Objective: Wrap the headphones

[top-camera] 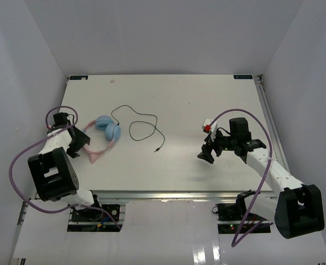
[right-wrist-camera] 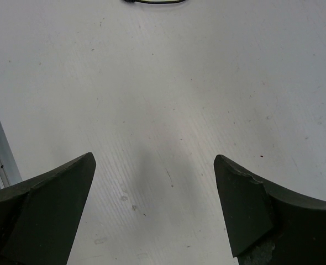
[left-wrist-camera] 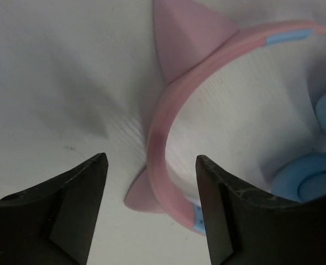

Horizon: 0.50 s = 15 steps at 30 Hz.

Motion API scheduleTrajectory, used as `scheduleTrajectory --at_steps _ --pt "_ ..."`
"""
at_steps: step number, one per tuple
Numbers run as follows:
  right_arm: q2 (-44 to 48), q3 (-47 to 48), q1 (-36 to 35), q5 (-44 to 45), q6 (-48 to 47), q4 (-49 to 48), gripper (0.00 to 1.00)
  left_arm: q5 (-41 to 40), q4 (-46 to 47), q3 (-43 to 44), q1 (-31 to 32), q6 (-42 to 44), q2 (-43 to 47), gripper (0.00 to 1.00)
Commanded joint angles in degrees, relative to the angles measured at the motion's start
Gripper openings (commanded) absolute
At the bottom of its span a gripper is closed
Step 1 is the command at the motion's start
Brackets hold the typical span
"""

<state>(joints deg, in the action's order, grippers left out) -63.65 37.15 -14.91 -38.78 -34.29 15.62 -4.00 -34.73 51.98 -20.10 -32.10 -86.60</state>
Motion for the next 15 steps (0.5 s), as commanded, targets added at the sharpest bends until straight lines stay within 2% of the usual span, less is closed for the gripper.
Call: scheduleTrajectory --at_steps 1,6,7,12,15 --pt "2.06 1.12 3.18 -4.87 -1.38 2.17 0.94 -1.61 1.06 3.96 -0.07 2.16 -7.60 0.66" --pt "2.30 1.35 7.70 -8.85 -2.01 4.16 0.94 0.49 0.62 8.22 -0.03 5.02 -13.42 0.40" --pt "2.30 1.27 8.33 -9.31 -2.19 4.43 0.94 0.93 0.37 8.21 -0.03 5.03 -13.85 0.40" --pt "1.62 1.61 10.90 -11.70 -2.79 5.88 0.94 1.43 0.70 5.84 0.83 5.79 -13.20 0.10" --pt "1.56 1.83 11.26 -12.86 -3.99 7.11 0.94 2.82 1.11 5.06 1.25 6.26 -11.17 0.00"
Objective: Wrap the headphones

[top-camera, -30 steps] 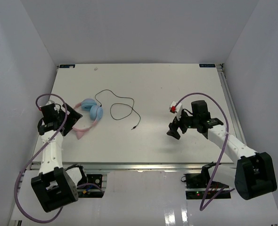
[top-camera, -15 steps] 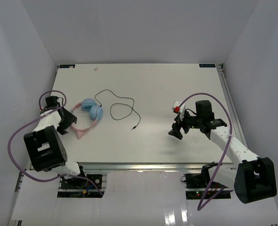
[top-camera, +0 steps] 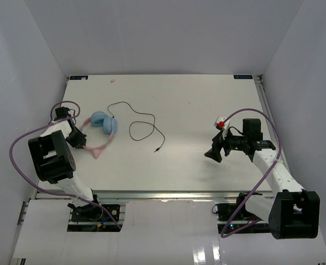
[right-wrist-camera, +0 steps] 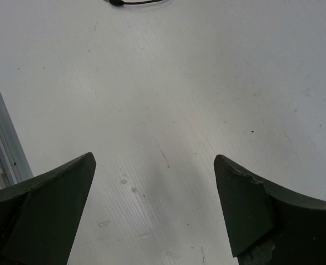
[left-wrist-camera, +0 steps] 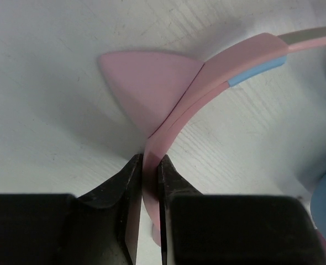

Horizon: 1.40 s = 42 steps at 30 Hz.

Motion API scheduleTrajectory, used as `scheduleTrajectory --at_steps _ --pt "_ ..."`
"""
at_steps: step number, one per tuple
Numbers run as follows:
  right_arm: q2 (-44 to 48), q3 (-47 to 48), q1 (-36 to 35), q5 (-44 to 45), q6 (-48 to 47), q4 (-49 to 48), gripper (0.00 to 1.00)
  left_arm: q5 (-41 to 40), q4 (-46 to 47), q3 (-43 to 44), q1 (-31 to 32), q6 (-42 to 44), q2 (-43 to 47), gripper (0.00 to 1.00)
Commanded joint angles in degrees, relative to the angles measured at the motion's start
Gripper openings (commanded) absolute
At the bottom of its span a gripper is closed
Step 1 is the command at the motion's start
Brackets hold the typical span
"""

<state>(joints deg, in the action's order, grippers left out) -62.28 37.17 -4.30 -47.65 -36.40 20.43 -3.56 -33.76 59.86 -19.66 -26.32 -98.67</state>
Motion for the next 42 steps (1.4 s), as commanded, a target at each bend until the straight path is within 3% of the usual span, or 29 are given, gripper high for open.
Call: scheduleTrajectory --at_steps 1,5,7,10,14,20,26,30,36,42 --pt "0.32 1.92 0.70 -4.32 -2.44 2.85 0.94 2.97 0.17 -2.52 1.12 0.83 2.28 0.00" --pt "0.88 3.00 0.63 -8.25 -9.43 8.10 0.96 9.32 0.23 0.44 5.81 5.15 11.21 0.00" --pt "1.23 4.72 0.11 -11.72 -21.85 16.01 0.96 11.08 -0.13 2.88 10.03 8.08 14.49 0.00" --pt "3.52 5.80 -0.44 -11.87 -33.88 20.34 0.96 12.52 -1.71 8.56 22.51 12.29 17.68 0.00" --pt "7.37 7.05 -0.53 -9.44 -28.56 8.94 0.92 12.14 -4.52 14.84 35.20 13.71 17.81 0.00" --pt "6.58 11.13 -0.53 -12.77 -12.76 -8.07 0.91 12.79 -9.16 22.60 44.69 13.47 17.28 0.00" --pt "3.95 10.03 -0.53 -13.19 6.67 -26.11 0.90 17.00 -11.47 28.10 47.71 11.42 18.73 0.00" --pt "2.39 10.64 -0.83 -16.25 6.66 -26.19 0.90 19.20 -12.77 31.48 48.62 10.50 19.56 0.00" --pt "-1.98 17.24 -1.52 -13.05 3.92 -25.19 0.90 21.99 -14.39 32.14 49.28 10.03 21.45 0.00" --pt "-8.53 19.48 -2.19 -12.51 10.66 -30.94 0.91 25.13 -14.14 31.87 49.45 8.59 24.23 0.00"
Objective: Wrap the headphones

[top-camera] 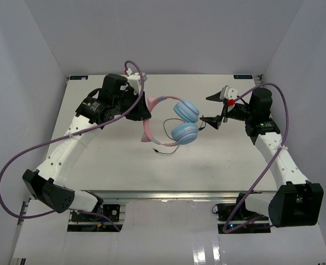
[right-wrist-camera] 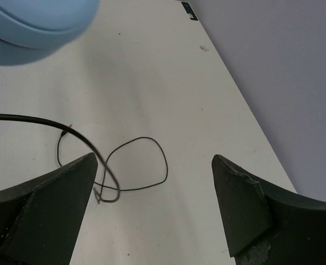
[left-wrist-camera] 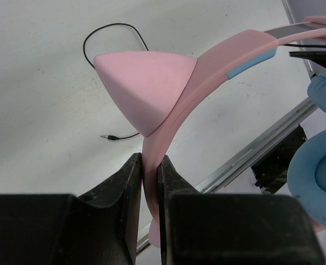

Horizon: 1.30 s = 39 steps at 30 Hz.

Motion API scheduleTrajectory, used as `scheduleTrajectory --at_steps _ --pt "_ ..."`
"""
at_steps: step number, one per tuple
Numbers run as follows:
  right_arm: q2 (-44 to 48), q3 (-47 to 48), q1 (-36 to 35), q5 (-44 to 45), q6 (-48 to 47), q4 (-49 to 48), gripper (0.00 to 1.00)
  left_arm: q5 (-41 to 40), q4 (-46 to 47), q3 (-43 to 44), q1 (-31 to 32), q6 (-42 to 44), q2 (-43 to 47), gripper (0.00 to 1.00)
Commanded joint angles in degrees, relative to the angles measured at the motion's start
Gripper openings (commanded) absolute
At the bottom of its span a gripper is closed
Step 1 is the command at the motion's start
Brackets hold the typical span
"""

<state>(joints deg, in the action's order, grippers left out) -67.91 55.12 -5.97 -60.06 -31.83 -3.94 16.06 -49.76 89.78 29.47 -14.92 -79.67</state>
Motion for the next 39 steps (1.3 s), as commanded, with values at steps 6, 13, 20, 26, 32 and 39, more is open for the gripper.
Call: scheduleTrajectory --at_steps 6,13,20,26,32,39 --pt "-3.81 -2.65 -3.75 -3.96 13.40 -11.61 0.98 6.90 1.73 4.73 0.33 -3.86 6.48 0.00" --pt "-3.10 -13.10 -7.04 -5.69 25.26 -24.97 0.83 7.69 2.29 10.17 0.33 -6.00 7.18 0.00" --pt "1.99 -12.95 -6.35 -0.99 19.68 -16.52 0.58 0.29 2.94 8.48 0.33 -6.44 10.47 0.00" --pt "5.53 -10.31 -5.28 -1.64 18.70 -12.33 0.19 -0.36 6.18 3.46 0.33 -7.17 11.09 0.00" --pt "6.59 2.36 -5.28 6.29 6.61 7.76 0.08 -2.82 8.17 -2.58 0.33 -5.60 9.57 0.00" --pt "9.88 15.24 -5.52 27.94 -6.20 20.88 0.08 -9.95 10.33 -10.39 0.33 0.80 3.71 0.00"
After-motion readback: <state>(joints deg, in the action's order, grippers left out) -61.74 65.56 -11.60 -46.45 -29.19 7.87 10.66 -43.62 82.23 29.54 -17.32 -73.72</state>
